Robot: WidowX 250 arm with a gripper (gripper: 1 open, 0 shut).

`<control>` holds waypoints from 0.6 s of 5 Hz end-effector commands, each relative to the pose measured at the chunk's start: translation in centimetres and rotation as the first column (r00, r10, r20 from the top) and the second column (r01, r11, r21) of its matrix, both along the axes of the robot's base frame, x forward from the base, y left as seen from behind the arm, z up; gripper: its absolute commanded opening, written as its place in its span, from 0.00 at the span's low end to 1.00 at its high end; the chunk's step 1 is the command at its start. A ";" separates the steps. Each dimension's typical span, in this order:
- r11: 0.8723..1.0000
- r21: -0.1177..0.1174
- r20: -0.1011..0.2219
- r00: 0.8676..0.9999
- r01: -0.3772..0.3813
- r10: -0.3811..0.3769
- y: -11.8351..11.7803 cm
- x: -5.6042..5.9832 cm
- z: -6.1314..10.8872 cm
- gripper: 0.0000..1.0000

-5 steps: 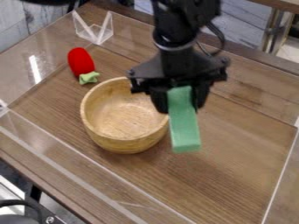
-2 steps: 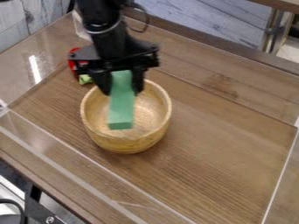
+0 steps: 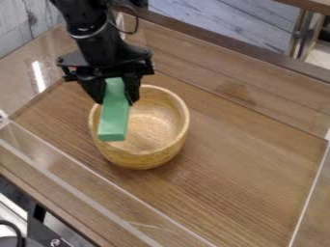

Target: Put the green stick in the brown bowl

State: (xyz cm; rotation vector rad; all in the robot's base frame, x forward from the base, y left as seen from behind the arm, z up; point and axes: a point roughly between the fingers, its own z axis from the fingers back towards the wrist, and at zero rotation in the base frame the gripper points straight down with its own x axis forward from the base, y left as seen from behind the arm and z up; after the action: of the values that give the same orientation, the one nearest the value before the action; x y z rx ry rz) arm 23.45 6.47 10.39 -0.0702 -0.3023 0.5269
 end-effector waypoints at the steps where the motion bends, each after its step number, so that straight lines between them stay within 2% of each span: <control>1: 1.000 0.020 0.027 1.000 0.008 -0.009 -0.5 1.3 0.6 0.00; 2: 0.996 0.023 0.022 0.996 -0.083 0.083 -0.5 2.0 0.3 0.00; 3: 0.987 0.028 0.019 0.987 -0.161 0.161 -0.1 2.5 -0.1 0.00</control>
State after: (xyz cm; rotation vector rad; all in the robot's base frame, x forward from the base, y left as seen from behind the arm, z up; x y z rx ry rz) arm 25.07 6.16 8.99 -0.0169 -0.2848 0.6863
